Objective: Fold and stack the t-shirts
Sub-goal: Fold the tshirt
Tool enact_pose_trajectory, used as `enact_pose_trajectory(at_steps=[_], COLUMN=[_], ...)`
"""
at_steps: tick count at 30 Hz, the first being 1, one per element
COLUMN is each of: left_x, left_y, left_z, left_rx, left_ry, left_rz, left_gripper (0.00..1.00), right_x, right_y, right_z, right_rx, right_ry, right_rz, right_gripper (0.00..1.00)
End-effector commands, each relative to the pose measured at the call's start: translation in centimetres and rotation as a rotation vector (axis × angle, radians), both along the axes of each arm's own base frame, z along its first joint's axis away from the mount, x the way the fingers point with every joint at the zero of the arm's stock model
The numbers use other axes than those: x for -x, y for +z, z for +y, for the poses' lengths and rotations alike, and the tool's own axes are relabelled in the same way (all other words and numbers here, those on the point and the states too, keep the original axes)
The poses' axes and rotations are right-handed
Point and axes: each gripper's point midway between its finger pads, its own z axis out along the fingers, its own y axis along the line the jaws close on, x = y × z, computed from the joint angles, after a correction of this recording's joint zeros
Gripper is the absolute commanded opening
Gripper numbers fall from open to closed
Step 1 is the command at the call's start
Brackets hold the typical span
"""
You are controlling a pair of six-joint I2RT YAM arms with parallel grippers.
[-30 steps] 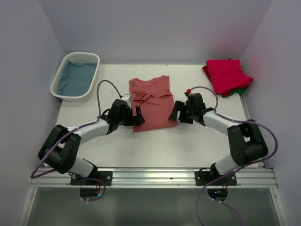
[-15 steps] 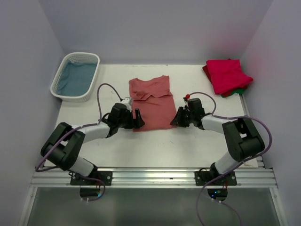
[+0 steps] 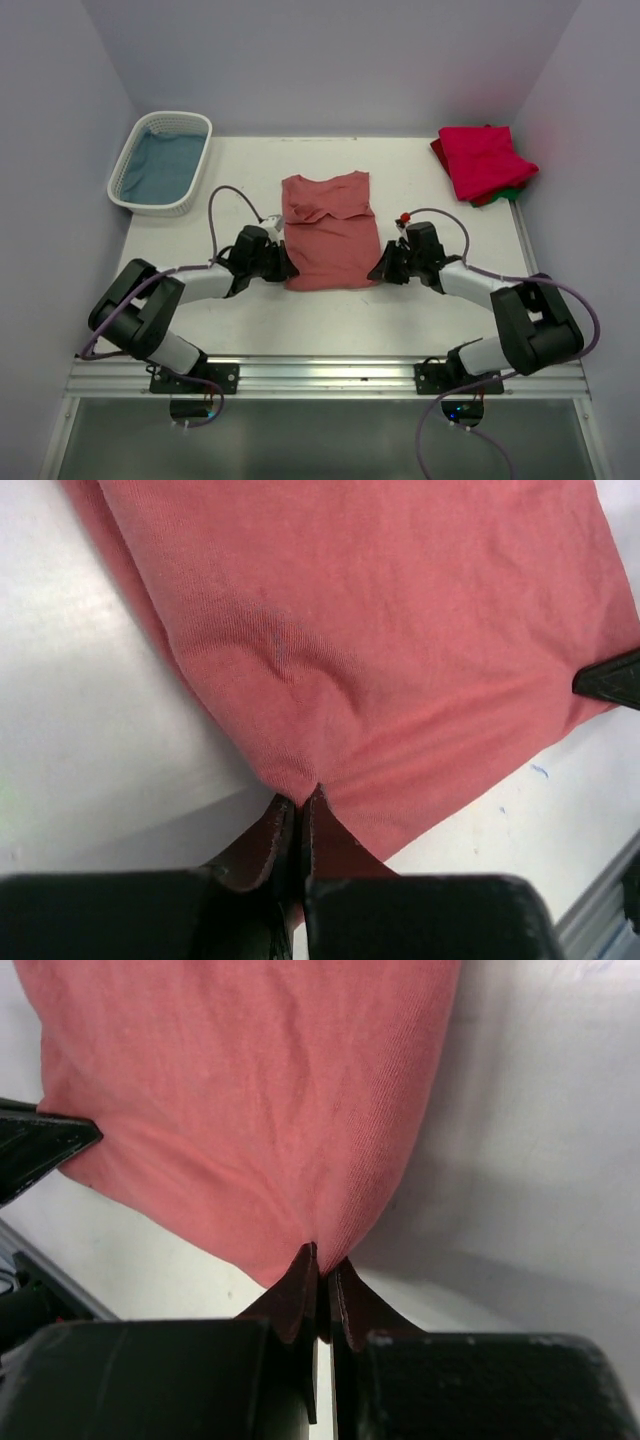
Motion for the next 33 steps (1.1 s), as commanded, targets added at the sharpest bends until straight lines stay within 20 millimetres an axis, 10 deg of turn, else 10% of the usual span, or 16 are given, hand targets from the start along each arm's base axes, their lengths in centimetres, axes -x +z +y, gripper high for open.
enact_pose_trajectory(at_steps=[1,10,16,33], left_x=[3.0,11.2,10.3,-6.5], left_y=[0.9,7.2,12.5,16.0], left_z=[0.5,-0.1,0.9,7.0], left_rx=[0.019,0.115,0.128,-0.191], left_ry=[-0.032,-0.084,-0.020,0.326], left_rz=[0.056,0.097,-0.004,-0.320], left_gripper=[0.00,0.00,0.00,0.00], right_x=[2.7,9.3,8.3,-13.8], right_y=[1.4,6.1,11.6,17.9], right_z=[-0.2,0.1,-0.6,4.3], right_rx=[0.020,0.026,0.027,0.132], right_ry=[0.055,0.135,0.091,0.037], right_rz=[-0.007,-0.024,-0.145,-0.422], right_gripper=[0.00,0.00,0.00,0.00])
